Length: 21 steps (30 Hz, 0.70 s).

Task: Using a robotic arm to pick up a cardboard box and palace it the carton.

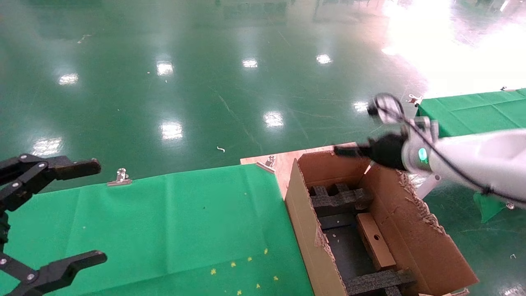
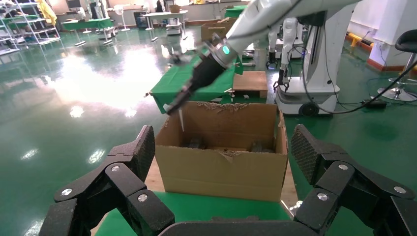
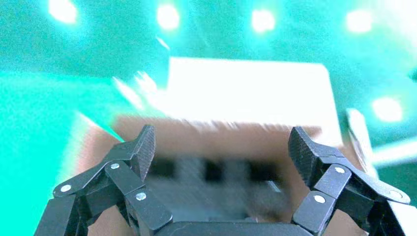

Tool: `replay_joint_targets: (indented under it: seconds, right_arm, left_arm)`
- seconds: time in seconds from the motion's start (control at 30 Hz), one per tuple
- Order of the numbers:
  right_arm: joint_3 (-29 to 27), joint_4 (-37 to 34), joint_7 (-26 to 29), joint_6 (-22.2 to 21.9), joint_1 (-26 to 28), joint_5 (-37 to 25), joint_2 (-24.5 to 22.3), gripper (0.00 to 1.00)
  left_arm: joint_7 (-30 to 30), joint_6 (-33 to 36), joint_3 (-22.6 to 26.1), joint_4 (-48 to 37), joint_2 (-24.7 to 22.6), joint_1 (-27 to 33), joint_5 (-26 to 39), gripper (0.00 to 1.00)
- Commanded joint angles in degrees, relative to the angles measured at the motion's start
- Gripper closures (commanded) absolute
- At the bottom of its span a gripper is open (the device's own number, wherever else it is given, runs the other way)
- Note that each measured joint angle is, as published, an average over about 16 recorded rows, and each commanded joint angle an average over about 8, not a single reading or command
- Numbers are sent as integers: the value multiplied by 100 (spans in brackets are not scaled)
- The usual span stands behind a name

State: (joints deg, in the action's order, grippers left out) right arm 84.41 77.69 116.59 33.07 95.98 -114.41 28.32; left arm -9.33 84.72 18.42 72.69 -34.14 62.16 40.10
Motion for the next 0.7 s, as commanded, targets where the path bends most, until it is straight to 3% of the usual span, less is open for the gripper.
replay_joint_targets:
  seconds: [0.03, 0.23, 0.53, 0.7]
  right_arm:
    - [-100, 33, -284, -131, 215, 433, 35, 0]
    - [-330, 72, -923, -111, 603, 1483, 79, 0]
    - [-413, 62, -1041, -12, 557, 1616, 87, 0]
    - [-777, 36, -1580, 288, 332, 1938, 121, 0]
  left_arm:
    - [0, 0, 0, 0, 0, 0, 0, 0]
    - [1, -2, 0, -1, 1, 0, -1, 0]
    - [1, -2, 0, -2, 2, -1, -1, 0]
    - [2, -2, 1, -3, 2, 0, -2, 0]
